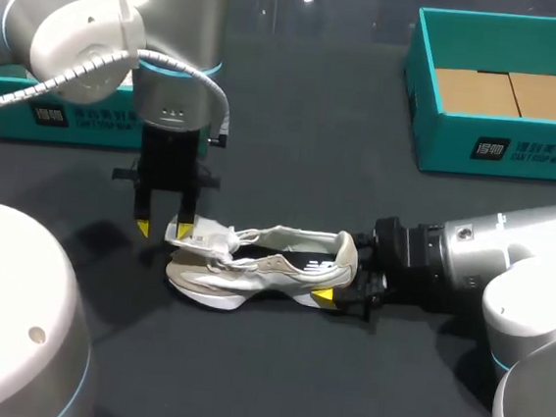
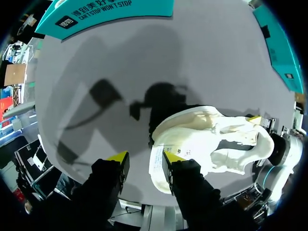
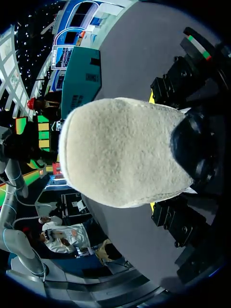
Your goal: Take the shoe out of the shoebox, open the shoe tongue, remove and reinsert the insole, then place the shoe into the shoebox
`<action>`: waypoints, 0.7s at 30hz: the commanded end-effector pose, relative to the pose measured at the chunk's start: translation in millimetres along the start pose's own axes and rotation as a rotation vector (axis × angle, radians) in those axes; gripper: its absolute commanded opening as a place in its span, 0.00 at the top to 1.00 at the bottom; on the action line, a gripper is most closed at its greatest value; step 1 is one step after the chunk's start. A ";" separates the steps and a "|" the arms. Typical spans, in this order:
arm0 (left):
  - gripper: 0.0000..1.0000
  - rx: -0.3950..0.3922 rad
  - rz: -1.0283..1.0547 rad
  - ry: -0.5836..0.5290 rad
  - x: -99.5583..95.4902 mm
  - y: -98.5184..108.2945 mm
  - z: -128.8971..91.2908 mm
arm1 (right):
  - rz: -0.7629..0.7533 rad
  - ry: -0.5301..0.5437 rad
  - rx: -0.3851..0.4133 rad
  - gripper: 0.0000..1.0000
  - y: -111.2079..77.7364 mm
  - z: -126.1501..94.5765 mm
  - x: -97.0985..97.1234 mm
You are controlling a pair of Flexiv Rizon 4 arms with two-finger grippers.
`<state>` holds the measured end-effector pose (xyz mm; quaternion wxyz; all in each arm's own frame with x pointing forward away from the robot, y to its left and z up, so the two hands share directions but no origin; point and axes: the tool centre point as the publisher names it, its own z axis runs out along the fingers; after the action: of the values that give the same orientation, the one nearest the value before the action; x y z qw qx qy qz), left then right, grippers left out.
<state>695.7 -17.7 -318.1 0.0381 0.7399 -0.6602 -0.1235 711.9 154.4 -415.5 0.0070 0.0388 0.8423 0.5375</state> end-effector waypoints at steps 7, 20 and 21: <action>0.56 0.059 0.092 0.113 -4.8 2.8 -44.9 | 0.002 0.000 0.004 1.00 -0.2 1.0 -1.2; 0.54 0.157 0.322 0.198 28.5 13.2 -95.5 | 0.002 0.000 0.004 1.00 -0.2 1.0 -1.2; 0.53 0.159 0.350 0.201 31.6 13.2 -98.3 | 0.002 0.000 0.004 1.00 -0.2 1.0 -1.2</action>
<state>709.9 -59.9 -229.7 0.0674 0.6320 -0.7720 0.0086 712.0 154.4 -415.6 0.0070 0.0388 0.8423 0.5375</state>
